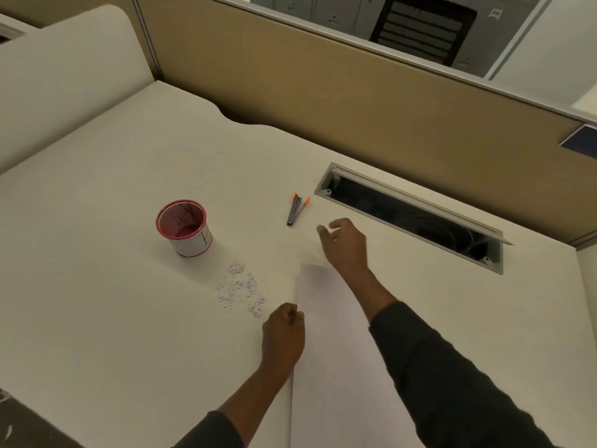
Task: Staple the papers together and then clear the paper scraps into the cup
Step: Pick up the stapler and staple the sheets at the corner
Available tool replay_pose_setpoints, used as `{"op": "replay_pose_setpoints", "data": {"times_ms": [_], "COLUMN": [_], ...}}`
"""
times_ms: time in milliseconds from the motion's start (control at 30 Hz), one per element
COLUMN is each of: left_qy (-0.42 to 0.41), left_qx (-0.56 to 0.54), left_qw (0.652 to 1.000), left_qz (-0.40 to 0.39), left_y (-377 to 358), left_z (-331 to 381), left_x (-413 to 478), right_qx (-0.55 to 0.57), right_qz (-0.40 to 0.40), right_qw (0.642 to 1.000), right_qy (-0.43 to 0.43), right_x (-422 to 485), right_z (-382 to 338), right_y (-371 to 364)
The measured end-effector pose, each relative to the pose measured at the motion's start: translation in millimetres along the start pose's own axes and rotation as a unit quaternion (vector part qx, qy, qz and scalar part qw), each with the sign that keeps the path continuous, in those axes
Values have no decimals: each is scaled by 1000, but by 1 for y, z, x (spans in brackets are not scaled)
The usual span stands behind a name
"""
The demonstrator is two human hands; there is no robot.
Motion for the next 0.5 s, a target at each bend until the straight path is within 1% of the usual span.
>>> {"op": "replay_pose_setpoints", "data": {"times_ms": [67,133,267,367,500], "left_qy": [-1,5,11,2,6], "left_qx": [1,12,13,11,-4], "left_qw": [1000,1000,1000,1000,1000], "left_qz": [-1,2,-12,-11,-11], "left_y": [-1,-2,-4,-3,-5], "left_z": [0,-2,-2,-1,-9], "left_x": [-6,-10,-20,-23,-24], "right_qx": [-22,-30,-45,-106,-145], "right_qz": [-21,-35,-24,-6,-46], "right_qw": [999,998,995,992,988], "right_qy": [-12,-41,-83,-72,-34], "right_x": [25,47,78,93,105], "right_z": [-20,-33,-44,-51,-55], "right_y": [-29,-52,-78,-90,-97]}}
Point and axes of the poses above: each hand's wrist, its own x-axis towards the middle knuckle, its own y-axis out of the back of the hand, z = x × y, the point moved 7 cm from there along x, towards the middle knuckle, and after that the axes turned 11 degrees about -y, right-handed, at the moved point
